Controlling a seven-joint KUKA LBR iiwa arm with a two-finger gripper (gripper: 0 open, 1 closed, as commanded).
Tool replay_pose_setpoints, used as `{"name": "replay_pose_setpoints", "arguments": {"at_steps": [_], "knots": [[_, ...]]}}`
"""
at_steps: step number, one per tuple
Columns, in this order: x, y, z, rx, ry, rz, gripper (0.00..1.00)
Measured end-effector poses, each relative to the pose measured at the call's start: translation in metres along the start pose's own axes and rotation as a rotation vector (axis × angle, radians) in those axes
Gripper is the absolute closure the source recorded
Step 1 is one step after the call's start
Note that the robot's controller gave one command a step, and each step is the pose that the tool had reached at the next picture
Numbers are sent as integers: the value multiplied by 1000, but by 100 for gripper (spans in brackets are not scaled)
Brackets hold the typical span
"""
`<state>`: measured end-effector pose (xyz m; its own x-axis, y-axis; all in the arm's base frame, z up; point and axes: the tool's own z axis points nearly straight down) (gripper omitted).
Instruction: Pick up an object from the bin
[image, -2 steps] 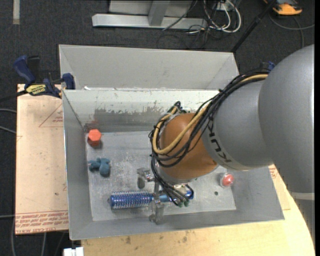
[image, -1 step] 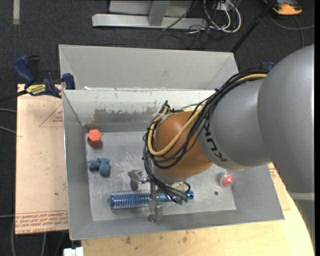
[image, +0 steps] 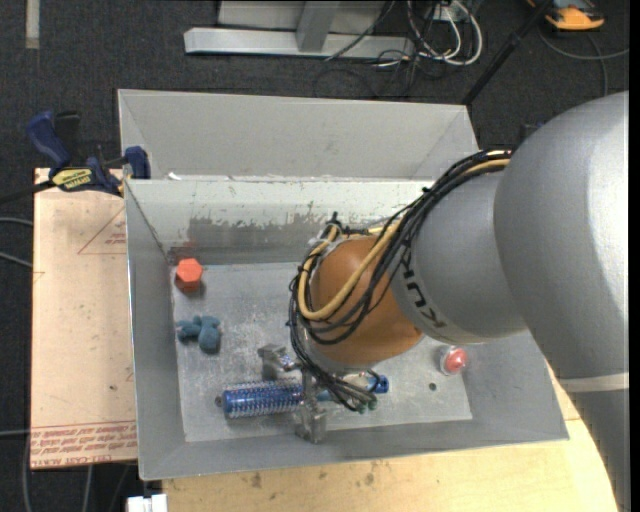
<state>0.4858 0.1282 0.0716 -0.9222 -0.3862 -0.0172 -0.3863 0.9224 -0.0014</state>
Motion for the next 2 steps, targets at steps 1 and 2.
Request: {"name": "replay_pose_setpoints", "arguments": {"at_steps": [1, 2], "knots": [[-3, 0, -1, 0, -9, 3, 0], [0, 1, 1, -2, 0, 2, 100]]}}
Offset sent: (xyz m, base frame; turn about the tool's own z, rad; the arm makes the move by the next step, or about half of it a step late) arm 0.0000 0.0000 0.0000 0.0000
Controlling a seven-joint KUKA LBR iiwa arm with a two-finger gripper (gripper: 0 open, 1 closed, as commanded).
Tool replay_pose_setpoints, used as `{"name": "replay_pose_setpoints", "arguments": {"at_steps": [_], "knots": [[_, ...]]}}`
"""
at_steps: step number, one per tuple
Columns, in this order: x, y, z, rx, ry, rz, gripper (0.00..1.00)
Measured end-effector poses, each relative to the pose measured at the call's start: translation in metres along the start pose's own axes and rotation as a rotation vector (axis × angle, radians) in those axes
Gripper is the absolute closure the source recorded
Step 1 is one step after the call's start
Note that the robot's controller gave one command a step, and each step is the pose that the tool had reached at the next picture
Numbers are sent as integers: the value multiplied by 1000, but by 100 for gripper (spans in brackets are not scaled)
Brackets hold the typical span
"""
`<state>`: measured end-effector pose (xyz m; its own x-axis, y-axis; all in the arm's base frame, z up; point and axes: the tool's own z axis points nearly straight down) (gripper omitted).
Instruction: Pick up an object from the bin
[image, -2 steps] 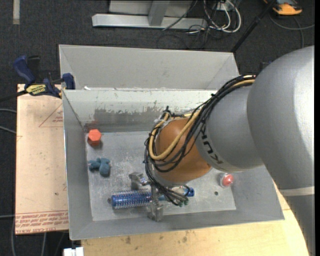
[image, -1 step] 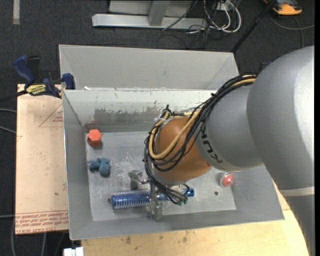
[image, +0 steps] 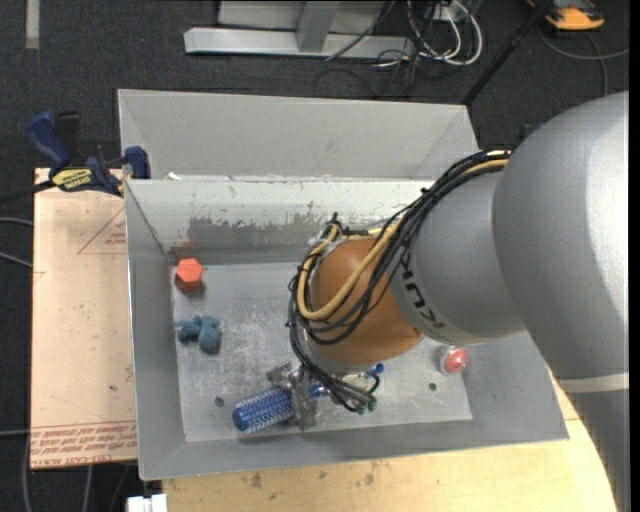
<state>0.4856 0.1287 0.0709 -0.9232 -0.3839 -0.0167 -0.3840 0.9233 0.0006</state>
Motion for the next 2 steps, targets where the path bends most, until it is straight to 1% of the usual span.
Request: {"name": "replay_pose_setpoints", "arguments": {"at_steps": [1, 2], "knots": [[-2, 1, -47, 0, 13, 2, 100], [-3, 1, -79, 0, 13, 3, 100]]}}
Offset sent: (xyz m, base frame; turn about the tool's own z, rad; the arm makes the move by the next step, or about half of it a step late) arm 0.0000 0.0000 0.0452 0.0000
